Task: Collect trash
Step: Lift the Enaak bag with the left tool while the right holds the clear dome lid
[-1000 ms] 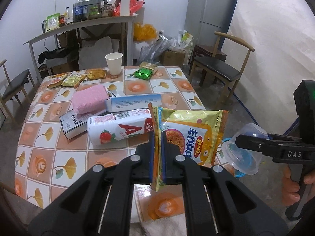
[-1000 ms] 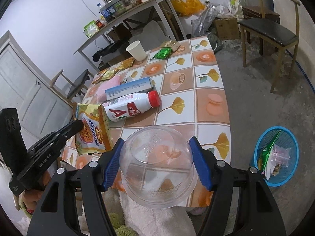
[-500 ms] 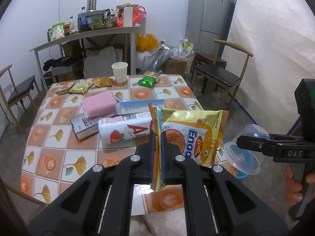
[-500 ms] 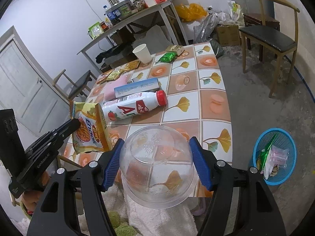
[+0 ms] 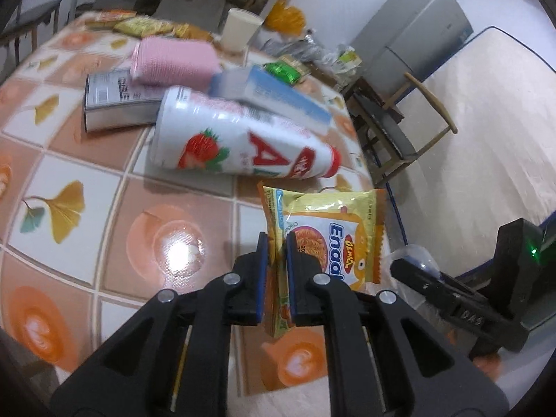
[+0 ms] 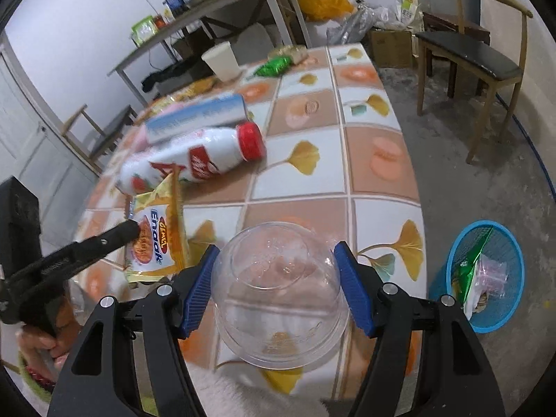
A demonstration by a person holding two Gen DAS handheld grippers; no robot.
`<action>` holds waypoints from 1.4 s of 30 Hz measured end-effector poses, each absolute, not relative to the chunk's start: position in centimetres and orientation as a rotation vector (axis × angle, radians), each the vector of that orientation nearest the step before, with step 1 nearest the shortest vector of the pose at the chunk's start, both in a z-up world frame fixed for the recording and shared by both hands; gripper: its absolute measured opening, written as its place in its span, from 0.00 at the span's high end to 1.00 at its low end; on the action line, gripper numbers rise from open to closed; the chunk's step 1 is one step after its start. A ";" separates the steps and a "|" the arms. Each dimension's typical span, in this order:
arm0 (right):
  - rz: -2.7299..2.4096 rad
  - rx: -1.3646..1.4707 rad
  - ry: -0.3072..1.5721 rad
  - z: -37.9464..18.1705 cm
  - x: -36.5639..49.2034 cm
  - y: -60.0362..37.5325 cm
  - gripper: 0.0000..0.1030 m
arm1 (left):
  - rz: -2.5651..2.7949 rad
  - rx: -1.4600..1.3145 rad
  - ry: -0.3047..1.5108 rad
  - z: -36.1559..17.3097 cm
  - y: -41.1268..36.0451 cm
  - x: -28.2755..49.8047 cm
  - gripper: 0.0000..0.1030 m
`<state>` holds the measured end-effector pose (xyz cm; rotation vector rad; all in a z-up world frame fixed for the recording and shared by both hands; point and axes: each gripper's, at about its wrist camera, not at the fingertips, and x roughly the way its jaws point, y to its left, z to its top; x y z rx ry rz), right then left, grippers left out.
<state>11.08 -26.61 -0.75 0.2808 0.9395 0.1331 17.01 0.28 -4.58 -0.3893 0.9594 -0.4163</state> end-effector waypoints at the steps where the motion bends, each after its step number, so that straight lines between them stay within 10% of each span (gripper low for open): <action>1: 0.131 0.266 0.942 -1.3 11.4 -26.4 0.36 | -0.408 -0.391 0.969 -5.0 0.3 17.2 0.93; 7: 0.118 0.154 0.907 -2.0 11.8 -25.1 0.36 | -0.403 -0.378 1.002 -6.1 -0.2 17.2 0.84; 11: 0.123 0.110 0.892 -2.0 11.5 -24.9 0.36 | -0.370 -0.305 1.040 -6.1 -1.1 17.1 0.58; 23: 0.126 0.108 0.879 -1.8 10.0 -25.4 0.33 | -0.304 -0.094 1.043 -6.6 -4.9 15.5 0.59; 30: 0.128 0.115 0.882 -2.1 9.2 -25.5 0.32 | -0.286 0.034 1.001 -6.6 -6.2 14.5 0.84; 42: 0.111 0.084 0.882 -3.3 8.7 -25.2 0.28 | -0.282 0.015 0.993 -6.7 -6.1 14.6 0.92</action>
